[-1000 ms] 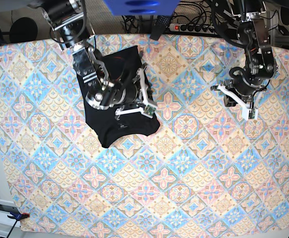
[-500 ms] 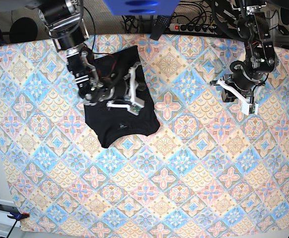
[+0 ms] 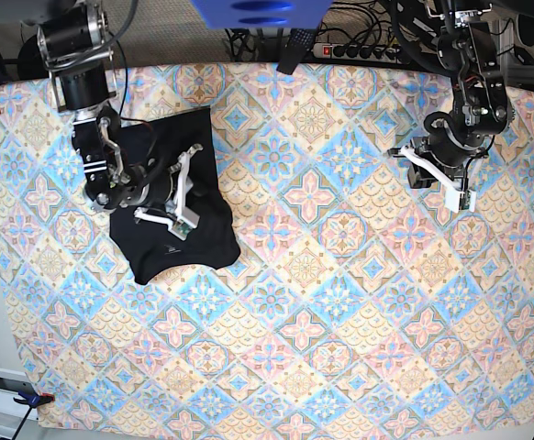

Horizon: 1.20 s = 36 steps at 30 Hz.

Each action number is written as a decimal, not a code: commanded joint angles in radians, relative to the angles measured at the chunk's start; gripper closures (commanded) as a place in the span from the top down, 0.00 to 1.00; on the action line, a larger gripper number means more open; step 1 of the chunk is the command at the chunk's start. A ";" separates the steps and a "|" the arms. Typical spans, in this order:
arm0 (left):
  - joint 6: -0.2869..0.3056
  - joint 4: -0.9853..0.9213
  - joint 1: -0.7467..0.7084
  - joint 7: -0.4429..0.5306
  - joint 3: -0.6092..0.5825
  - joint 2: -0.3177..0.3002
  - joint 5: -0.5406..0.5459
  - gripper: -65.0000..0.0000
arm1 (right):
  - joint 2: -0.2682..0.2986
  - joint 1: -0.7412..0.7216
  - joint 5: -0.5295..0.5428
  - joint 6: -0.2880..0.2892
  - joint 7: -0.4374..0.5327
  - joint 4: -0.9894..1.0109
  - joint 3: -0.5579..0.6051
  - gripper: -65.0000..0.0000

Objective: Fold the T-shirt properly
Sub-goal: 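Press the bundle flat with the right gripper, withdraw the left gripper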

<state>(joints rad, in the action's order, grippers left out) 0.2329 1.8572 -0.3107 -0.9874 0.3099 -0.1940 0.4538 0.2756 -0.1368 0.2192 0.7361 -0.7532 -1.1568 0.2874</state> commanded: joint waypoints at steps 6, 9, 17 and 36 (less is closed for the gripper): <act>0.001 0.019 -0.008 0.017 0.002 -0.008 0.013 0.05 | 0.027 -0.074 -0.062 -0.038 0.005 0.082 -0.009 0.05; 0.001 0.019 -0.011 0.017 0.002 -0.008 0.013 0.05 | 0.026 -0.108 -0.062 -0.038 0.024 0.125 -0.009 0.05; 0.001 0.019 -0.028 0.019 0.004 -0.008 0.015 0.05 | 0.029 -0.169 -0.074 -0.038 0.025 0.182 -0.009 0.05; 0.003 0.020 -0.043 0.019 -0.004 -0.008 0.015 0.05 | -0.020 0.016 -0.122 -0.038 -0.091 -0.188 -0.072 0.05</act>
<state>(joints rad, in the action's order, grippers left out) 0.2329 1.8572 -0.3565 -0.9840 0.3031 -0.1936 0.4576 0.2539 -0.1062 0.0746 0.6941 -0.8665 -1.3235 0.2195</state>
